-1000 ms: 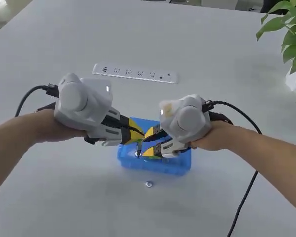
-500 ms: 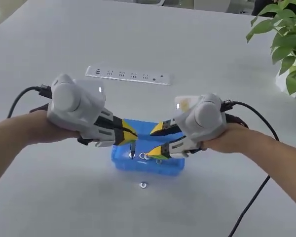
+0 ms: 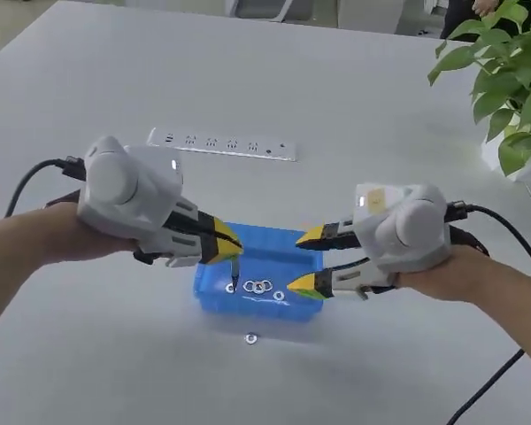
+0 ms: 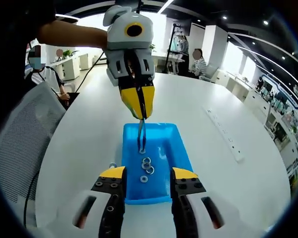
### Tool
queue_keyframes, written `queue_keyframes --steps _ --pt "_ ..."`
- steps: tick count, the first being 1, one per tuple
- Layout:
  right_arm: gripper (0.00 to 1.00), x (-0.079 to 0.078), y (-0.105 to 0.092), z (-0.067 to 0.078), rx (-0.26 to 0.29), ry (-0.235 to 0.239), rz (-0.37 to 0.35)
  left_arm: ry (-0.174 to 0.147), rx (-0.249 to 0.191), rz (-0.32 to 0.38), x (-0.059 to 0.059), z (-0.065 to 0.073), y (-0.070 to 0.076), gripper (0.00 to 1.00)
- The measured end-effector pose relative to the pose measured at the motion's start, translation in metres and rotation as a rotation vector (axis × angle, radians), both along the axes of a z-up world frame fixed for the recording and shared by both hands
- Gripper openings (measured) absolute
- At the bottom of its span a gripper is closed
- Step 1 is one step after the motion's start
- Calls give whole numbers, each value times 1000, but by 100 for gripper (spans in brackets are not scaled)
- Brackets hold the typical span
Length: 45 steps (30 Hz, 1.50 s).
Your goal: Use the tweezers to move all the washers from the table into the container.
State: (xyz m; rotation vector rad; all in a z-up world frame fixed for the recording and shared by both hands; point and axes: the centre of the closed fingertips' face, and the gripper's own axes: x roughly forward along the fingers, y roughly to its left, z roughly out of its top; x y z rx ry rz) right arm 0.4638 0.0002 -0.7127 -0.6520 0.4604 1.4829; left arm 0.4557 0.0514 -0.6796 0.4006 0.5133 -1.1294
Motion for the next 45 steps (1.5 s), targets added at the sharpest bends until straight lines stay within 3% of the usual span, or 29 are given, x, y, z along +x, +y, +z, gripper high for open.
queue_keyframes --steps 15,30,45 --pt "44 -17 -30 2 -3 11 -72 -11 -2 -20 -11 20 -6 5" --pt "56 -29 -44 6 0 19 -135 -9 -13 -44 -27 40 -7 5" --pt "74 -42 -52 3 6 55 -180 9 -29 -85 -46 37 -14 5"
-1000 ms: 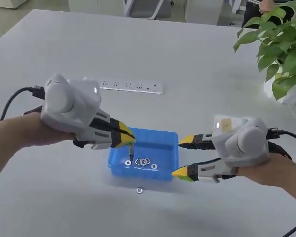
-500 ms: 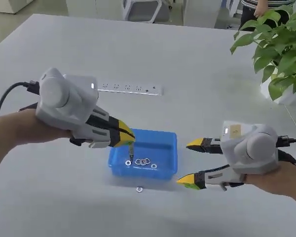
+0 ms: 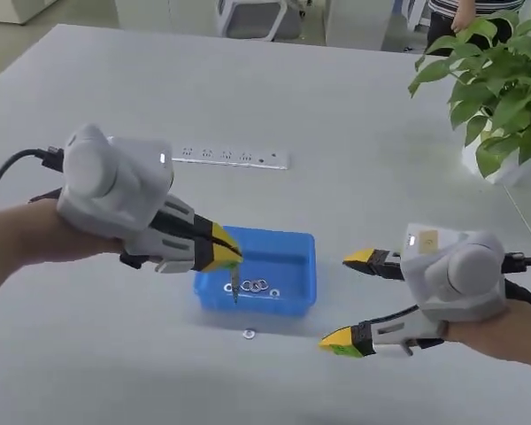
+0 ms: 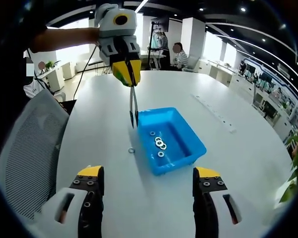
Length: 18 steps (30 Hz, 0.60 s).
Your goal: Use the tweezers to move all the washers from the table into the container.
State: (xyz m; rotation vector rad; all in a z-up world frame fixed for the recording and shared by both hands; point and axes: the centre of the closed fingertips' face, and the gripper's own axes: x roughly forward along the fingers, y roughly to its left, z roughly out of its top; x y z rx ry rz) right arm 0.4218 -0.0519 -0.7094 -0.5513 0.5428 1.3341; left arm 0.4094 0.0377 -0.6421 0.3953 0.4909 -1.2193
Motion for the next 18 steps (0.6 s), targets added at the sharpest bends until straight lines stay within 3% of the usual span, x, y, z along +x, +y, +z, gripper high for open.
queue_keyframes --steps 10,18 --pt "92 -4 -4 -1 10 21 -34 8 -12 -29 -9 -12 -9 5" --pt "100 -7 -5 -2 27 38 -60 -2 -17 -51 -12 -17 -14 5"
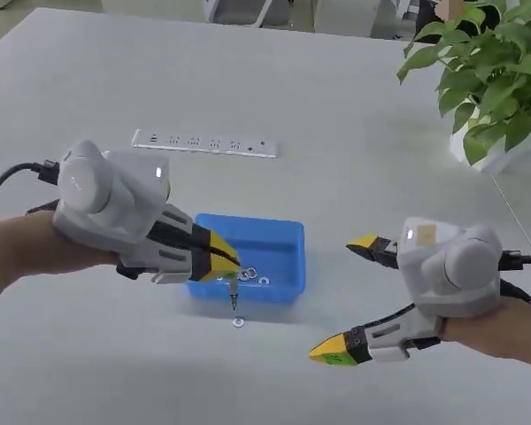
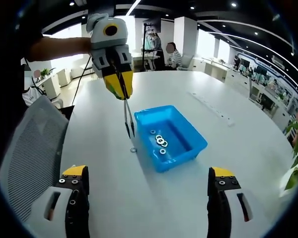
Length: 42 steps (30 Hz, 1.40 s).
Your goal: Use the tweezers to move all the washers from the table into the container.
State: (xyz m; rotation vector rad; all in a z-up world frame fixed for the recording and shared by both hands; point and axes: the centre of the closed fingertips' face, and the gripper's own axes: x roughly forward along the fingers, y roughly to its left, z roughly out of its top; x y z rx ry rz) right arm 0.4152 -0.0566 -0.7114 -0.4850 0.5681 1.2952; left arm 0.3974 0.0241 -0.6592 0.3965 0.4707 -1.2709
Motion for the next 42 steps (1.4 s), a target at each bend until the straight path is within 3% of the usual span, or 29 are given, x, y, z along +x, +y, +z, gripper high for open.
queue_keyframes --steps 12,21,39,42 --pt "100 -6 -4 -6 -9 13 2 -5 -2 -36 -2 -12 -5 5" --pt "100 -9 -6 -10 -10 21 -4 15 5 -51 -4 -25 -7 5" --pt "98 -9 -9 -19 -4 33 -15 13 26 -75 -5 -39 -10 5" --pt "98 -9 -9 -20 -6 33 -16 22 13 -70 -5 -40 -11 5"
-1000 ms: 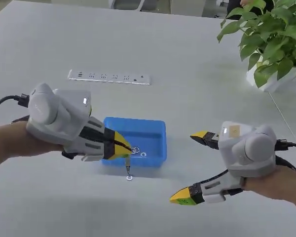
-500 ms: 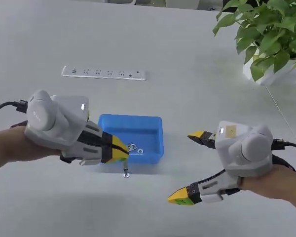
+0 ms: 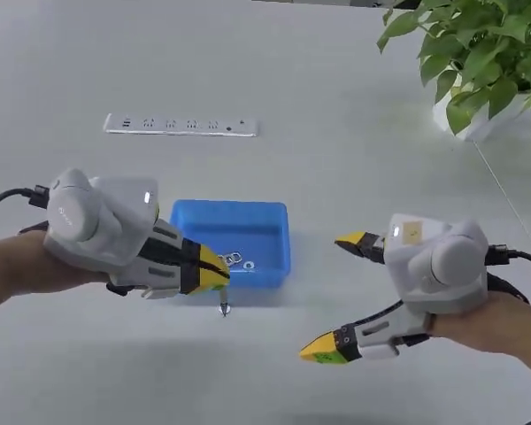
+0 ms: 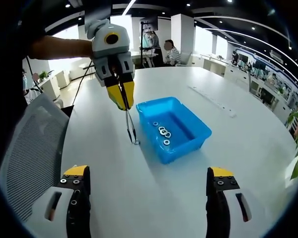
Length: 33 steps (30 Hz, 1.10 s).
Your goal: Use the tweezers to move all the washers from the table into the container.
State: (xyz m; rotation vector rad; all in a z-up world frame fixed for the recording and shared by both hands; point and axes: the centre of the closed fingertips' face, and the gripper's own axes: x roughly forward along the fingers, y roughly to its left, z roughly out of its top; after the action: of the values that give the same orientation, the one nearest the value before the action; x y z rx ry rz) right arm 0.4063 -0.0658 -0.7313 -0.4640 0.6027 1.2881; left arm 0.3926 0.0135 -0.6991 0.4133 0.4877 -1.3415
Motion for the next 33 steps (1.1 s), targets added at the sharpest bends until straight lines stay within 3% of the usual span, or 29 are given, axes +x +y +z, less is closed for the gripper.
queue_keyframes --steps 13,24,33 --pt "95 1 8 3 11 -9 20 9 10 -4 -1 0 5 5" --pt "74 -7 35 5 40 -32 128 17 19 -7 -3 -1 7 5" --pt "57 -7 55 1 22 -74 205 21 28 -14 -5 -2 7 5"
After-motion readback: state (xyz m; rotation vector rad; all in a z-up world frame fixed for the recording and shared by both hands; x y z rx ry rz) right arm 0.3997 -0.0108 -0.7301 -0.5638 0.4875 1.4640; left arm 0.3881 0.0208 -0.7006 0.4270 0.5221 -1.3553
